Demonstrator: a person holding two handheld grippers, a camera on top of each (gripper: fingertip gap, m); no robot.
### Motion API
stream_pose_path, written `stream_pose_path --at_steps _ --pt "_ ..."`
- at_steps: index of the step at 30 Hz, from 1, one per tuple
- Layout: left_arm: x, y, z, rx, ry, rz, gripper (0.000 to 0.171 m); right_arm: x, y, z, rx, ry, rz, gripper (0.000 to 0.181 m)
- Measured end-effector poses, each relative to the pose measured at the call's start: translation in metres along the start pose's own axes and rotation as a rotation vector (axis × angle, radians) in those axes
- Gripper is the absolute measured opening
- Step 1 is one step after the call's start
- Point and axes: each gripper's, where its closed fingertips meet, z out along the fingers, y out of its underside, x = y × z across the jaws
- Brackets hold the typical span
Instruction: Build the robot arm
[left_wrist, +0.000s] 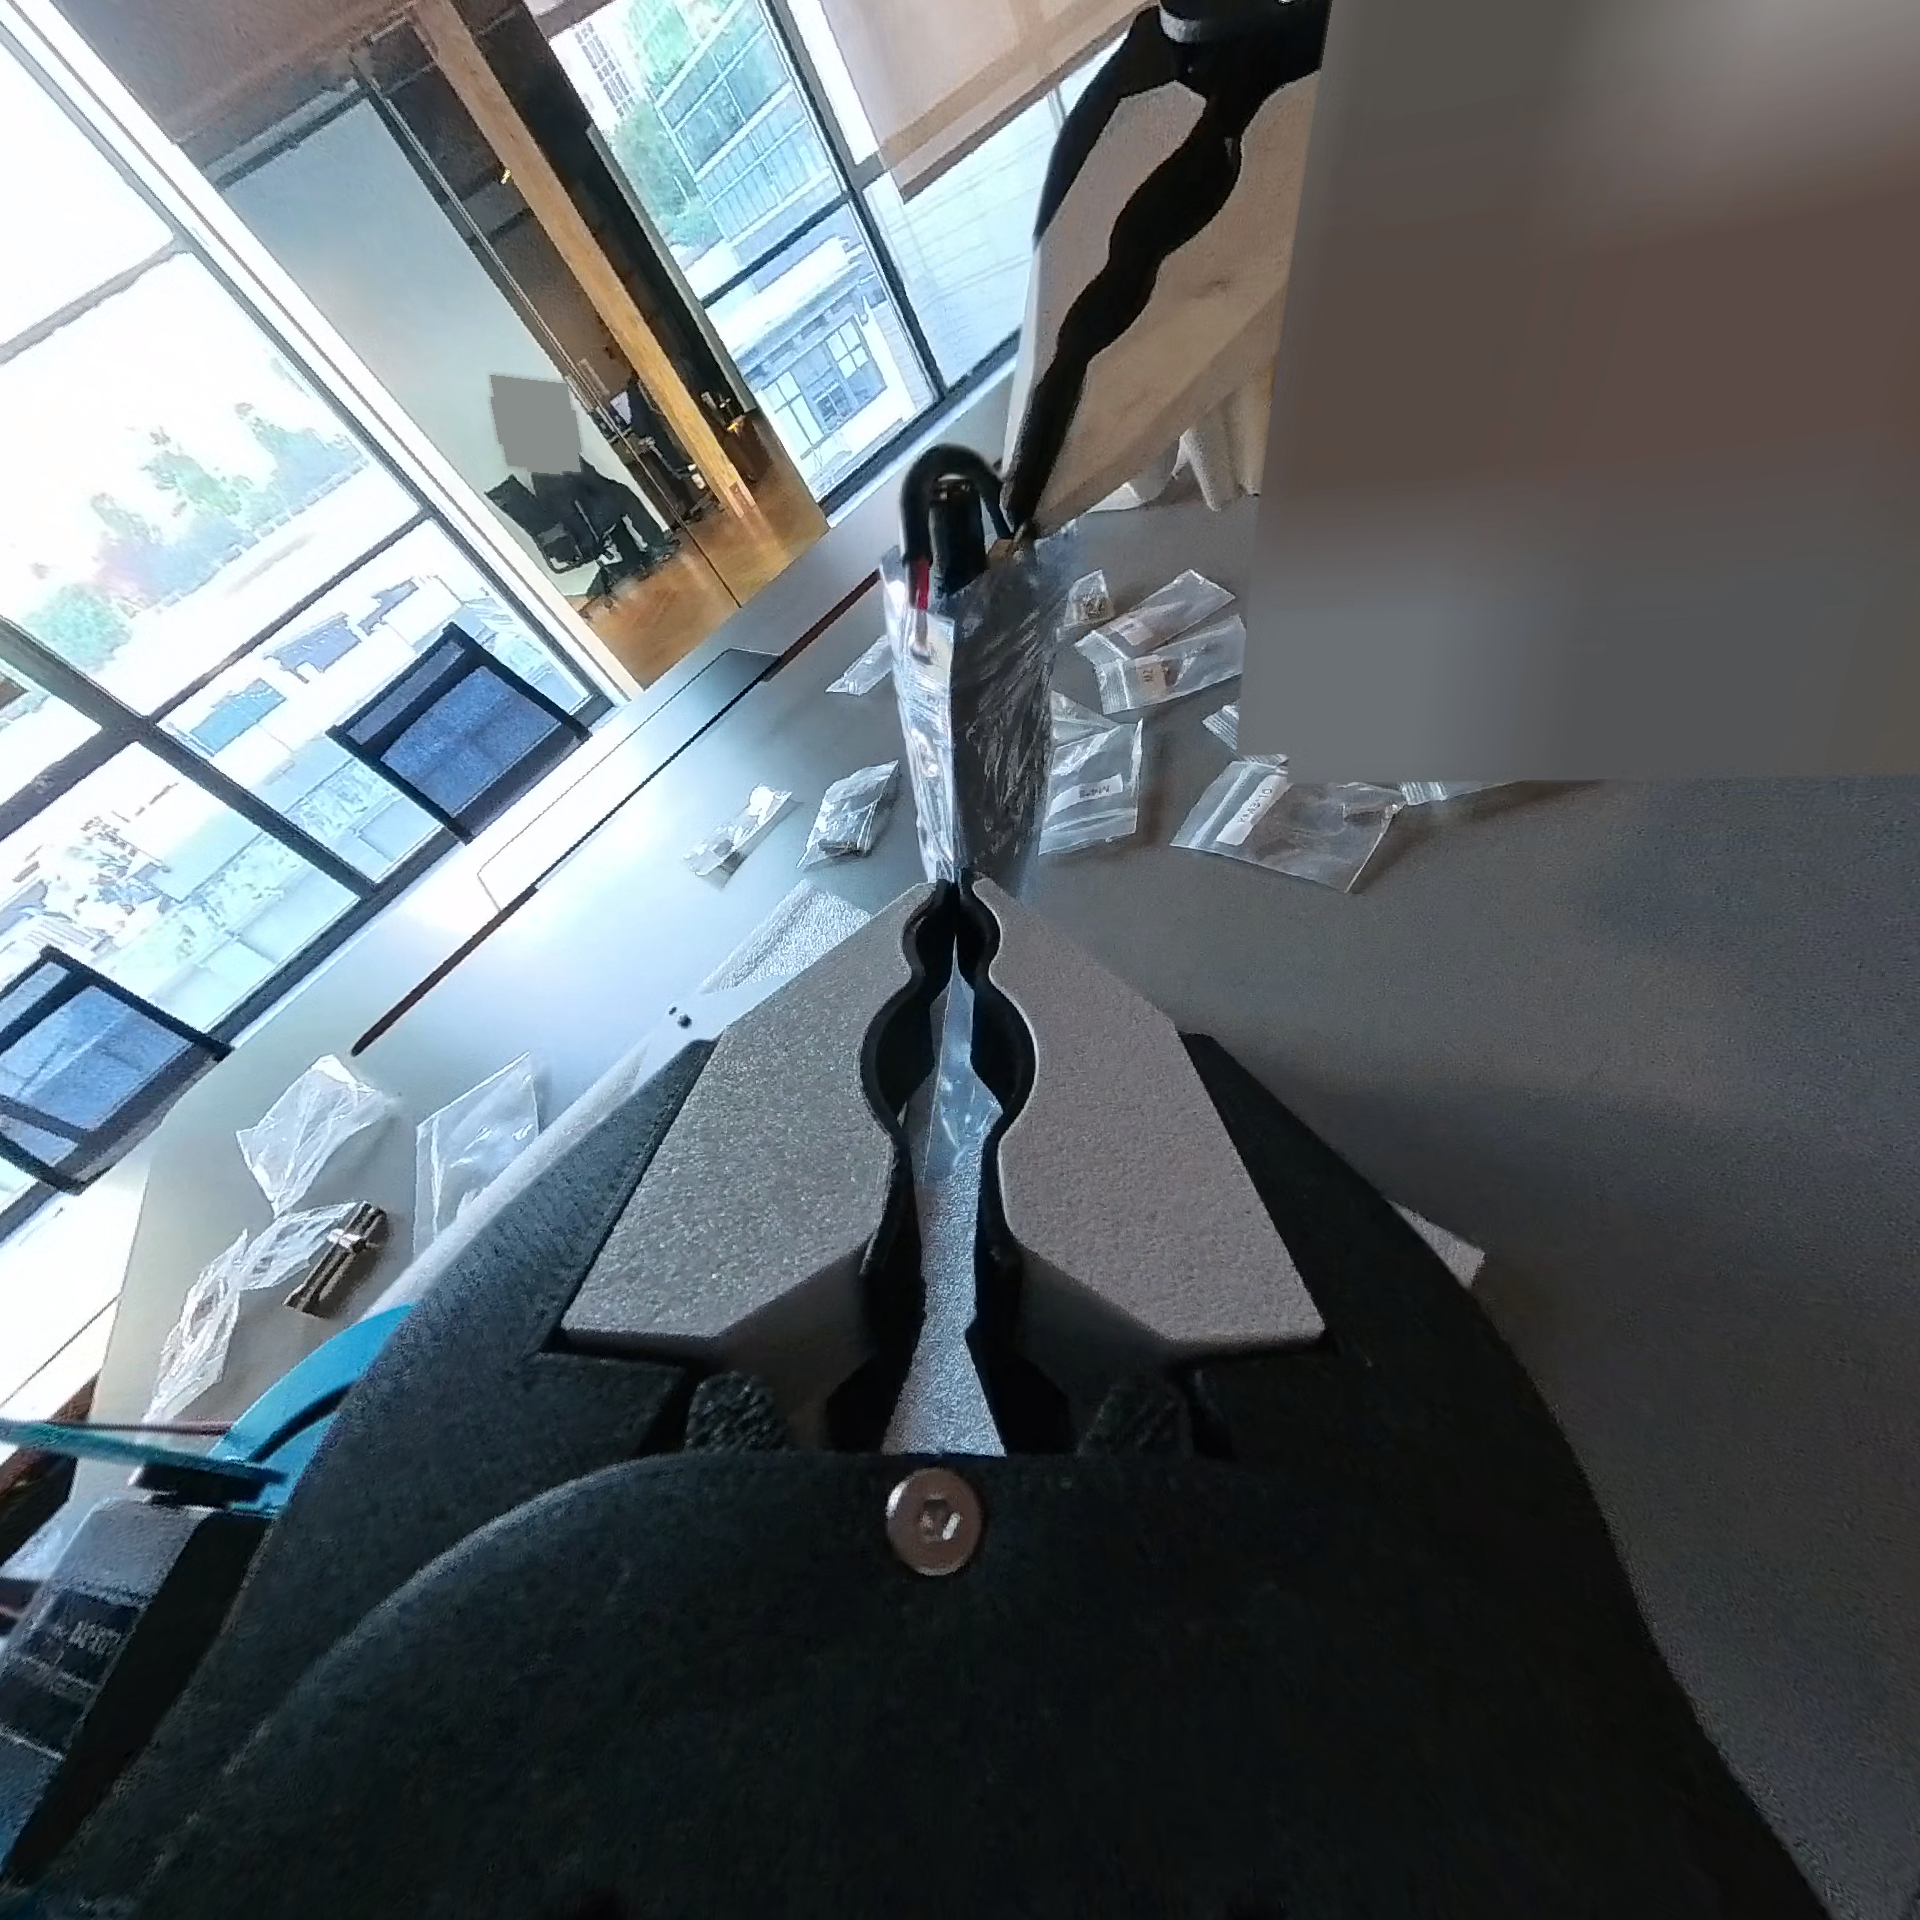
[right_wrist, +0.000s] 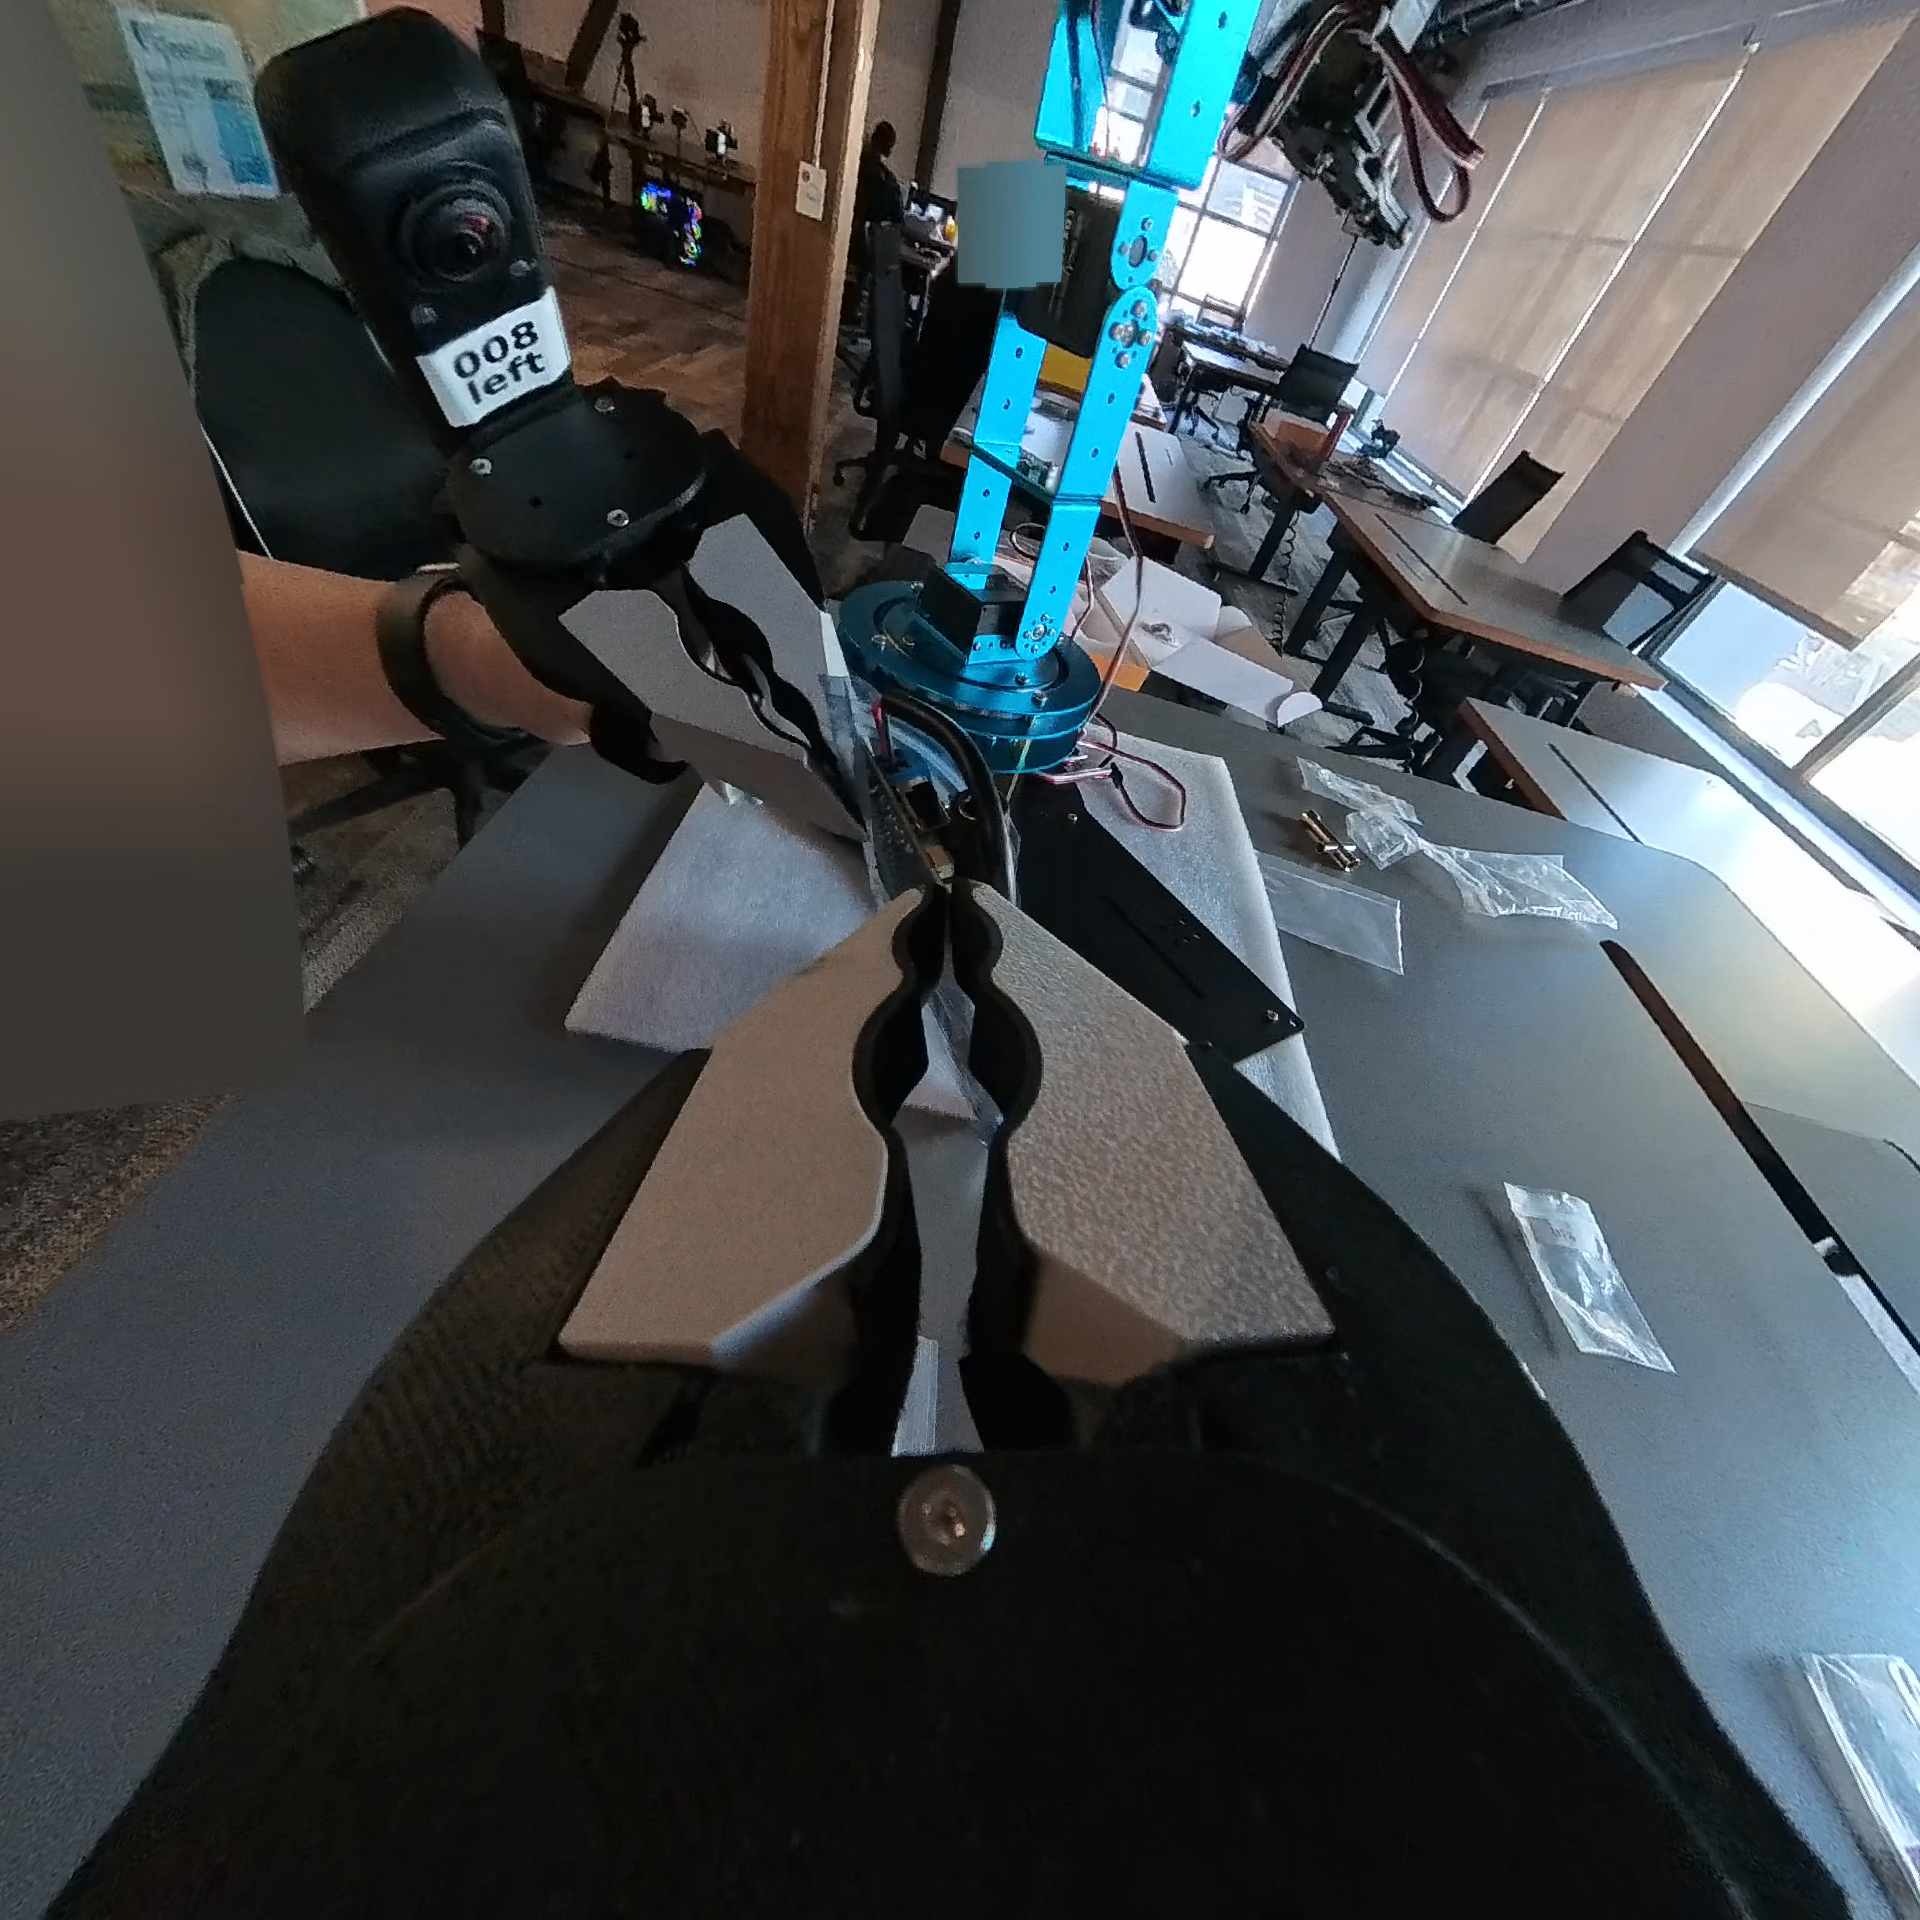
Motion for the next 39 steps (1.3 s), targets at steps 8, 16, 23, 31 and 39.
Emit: stream_pose_path --at_steps 8,16,23,31,39 --pt "0.002 -0.003 0.007 -0.024 0.008 -0.033 0.000 0.003 0.008 -0.007 -0.006 -0.007 -0.031 0.000" --pt "0.020 -0.017 0.008 -0.082 0.047 0.061 0.000 -0.016 0.021 -0.026 -0.141 0.012 -0.370 0.000" --pt "0.056 -0.018 0.005 -0.131 0.073 0.348 0.000 -0.047 0.041 -0.043 -0.204 0.062 -0.613 0.000" --pt "0.109 0.005 0.012 -0.186 0.065 0.844 0.000 -0.079 0.080 -0.058 -0.201 0.078 -0.736 0.000" --pt "0.138 0.028 0.012 -0.217 0.125 1.101 0.000 -0.102 0.104 -0.062 -0.234 -0.009 -0.836 0.000"
